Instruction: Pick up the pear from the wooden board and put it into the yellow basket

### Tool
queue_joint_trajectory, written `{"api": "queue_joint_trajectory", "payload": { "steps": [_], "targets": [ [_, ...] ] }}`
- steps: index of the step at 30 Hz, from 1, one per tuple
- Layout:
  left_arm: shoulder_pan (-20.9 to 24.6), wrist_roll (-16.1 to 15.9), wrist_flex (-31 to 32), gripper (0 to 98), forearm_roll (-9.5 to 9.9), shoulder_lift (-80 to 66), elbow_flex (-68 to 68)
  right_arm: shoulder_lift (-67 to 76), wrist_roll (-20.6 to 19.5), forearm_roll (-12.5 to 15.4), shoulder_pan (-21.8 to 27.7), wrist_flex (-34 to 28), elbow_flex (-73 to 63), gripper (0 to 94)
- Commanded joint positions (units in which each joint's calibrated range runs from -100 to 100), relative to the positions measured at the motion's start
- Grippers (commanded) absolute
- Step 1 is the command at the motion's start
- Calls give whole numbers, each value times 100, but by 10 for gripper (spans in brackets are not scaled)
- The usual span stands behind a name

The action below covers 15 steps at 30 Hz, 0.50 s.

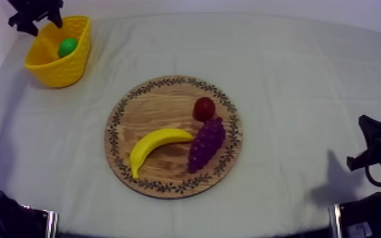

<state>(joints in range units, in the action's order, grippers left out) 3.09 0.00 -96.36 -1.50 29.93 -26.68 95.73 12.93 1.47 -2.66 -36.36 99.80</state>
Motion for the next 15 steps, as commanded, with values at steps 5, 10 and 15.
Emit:
{"api": "queue_joint_trajectory", "payload": {
  "steps": [5, 10, 15],
  "targets": [
    [-26, -84, -28, 634, -10, -588, 496, 3, -1, 2, -2, -2, -2, 4],
    [-19, -108, -7, 443, -12, -1054, 954, 3, -1, 2, -2, -2, -2, 4],
    [20, -321, 83, 154, -118, -1538, 1402, 3, 0, 2, -2, -2, -2, 4]
  ]
}}
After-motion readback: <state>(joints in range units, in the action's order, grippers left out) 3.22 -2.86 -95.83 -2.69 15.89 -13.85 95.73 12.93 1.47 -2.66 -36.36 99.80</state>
